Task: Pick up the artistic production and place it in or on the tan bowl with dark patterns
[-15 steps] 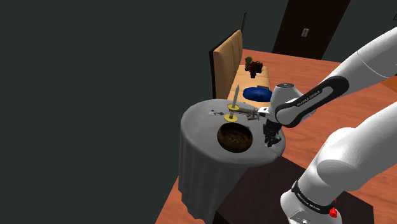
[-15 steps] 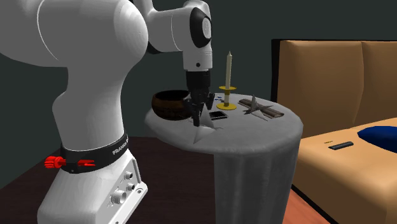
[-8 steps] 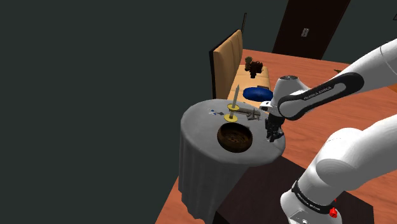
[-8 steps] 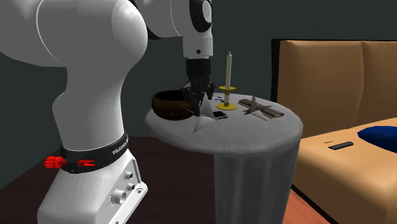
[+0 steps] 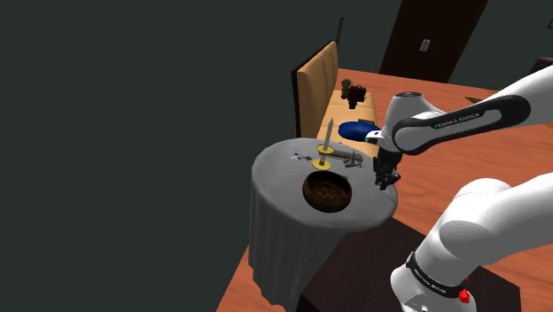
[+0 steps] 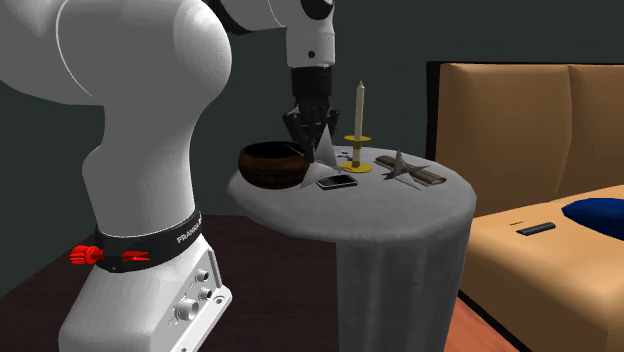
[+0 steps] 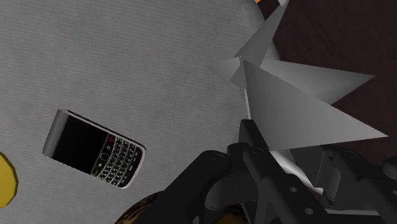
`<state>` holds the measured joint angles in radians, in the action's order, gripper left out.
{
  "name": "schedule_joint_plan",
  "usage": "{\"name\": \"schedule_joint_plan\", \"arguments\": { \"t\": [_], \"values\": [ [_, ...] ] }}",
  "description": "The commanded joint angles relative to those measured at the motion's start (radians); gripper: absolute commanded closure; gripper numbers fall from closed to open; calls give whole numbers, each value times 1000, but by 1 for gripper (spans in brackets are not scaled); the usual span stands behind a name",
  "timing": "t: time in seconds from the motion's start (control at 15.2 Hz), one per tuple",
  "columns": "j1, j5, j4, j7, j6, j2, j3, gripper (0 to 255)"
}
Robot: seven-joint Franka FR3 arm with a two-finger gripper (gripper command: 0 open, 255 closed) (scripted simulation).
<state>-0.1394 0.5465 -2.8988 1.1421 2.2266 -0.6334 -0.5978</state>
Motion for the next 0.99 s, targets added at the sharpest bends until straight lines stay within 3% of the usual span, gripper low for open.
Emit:
{"name": "schedule_joint_plan", "arguments": {
  "t": [0.0,0.86,0.92],
  "values": [
    [2,-13,15,3,-41,-26,14,255],
    [8,-83,119,26,-274,-157,94,255],
    [32,-103,131,3,-266,-135,109,255]
  ]
}}
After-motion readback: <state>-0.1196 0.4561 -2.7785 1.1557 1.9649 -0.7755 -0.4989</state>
